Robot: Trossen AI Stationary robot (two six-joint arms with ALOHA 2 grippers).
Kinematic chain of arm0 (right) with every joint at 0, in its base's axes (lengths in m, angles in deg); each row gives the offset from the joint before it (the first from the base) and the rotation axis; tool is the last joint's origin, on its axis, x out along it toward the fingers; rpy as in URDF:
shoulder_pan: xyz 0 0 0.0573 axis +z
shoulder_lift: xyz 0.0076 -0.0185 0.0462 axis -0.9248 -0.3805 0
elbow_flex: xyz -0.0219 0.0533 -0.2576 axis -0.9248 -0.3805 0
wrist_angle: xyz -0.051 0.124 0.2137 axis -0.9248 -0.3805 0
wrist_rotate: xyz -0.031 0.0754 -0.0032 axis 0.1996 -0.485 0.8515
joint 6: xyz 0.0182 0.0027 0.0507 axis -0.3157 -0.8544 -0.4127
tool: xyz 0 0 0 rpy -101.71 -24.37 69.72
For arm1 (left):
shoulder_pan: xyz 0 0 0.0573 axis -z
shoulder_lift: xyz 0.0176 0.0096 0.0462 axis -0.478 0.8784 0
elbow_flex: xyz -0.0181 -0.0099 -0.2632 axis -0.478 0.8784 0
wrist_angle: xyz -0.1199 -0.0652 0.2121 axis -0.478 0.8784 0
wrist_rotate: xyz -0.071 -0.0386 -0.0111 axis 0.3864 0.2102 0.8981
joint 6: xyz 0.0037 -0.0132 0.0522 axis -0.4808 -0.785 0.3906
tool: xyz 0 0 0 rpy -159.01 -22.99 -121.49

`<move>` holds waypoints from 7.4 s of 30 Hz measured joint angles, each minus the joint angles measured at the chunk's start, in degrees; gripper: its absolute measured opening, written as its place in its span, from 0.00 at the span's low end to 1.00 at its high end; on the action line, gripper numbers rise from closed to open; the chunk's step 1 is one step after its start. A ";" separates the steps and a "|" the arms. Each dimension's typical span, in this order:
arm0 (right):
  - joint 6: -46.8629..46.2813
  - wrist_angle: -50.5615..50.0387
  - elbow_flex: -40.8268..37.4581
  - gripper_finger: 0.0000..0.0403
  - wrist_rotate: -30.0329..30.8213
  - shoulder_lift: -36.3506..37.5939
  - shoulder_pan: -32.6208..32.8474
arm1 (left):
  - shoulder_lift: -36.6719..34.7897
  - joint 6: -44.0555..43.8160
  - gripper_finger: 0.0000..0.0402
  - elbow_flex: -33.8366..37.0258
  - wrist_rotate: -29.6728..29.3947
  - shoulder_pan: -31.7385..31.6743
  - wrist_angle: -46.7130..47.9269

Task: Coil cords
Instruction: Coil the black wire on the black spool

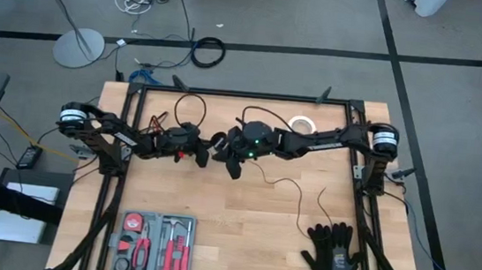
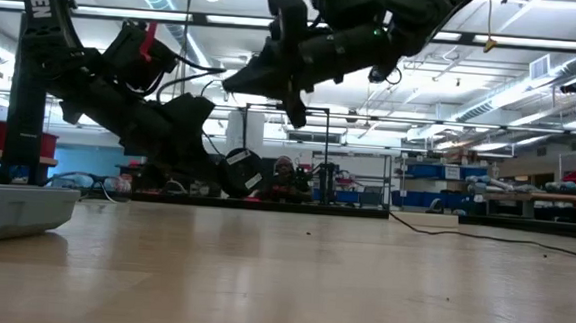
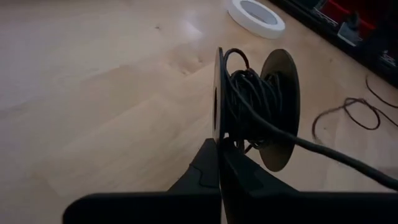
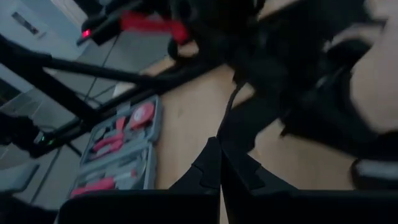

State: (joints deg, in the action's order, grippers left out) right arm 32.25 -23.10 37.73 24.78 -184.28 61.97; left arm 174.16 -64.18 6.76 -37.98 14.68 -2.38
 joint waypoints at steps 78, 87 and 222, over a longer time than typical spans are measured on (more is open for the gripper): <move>-8.73 -1.92 -13.42 0.00 7.70 10.40 -1.19 | 0.00 14.75 0.00 -12.03 7.53 4.61 18.74; -7.46 -2.88 -13.40 0.00 9.54 10.38 -1.11 | 0.00 12.63 0.00 -19.05 2.97 4.59 22.09; 1.87 -7.85 -4.99 0.00 11.67 3.22 2.71 | 0.02 6.24 0.00 -15.10 5.03 2.87 24.06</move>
State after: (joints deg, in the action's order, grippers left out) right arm 34.12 -30.96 32.74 36.45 -181.06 64.68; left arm 174.18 -57.95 -8.35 -32.95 17.55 21.68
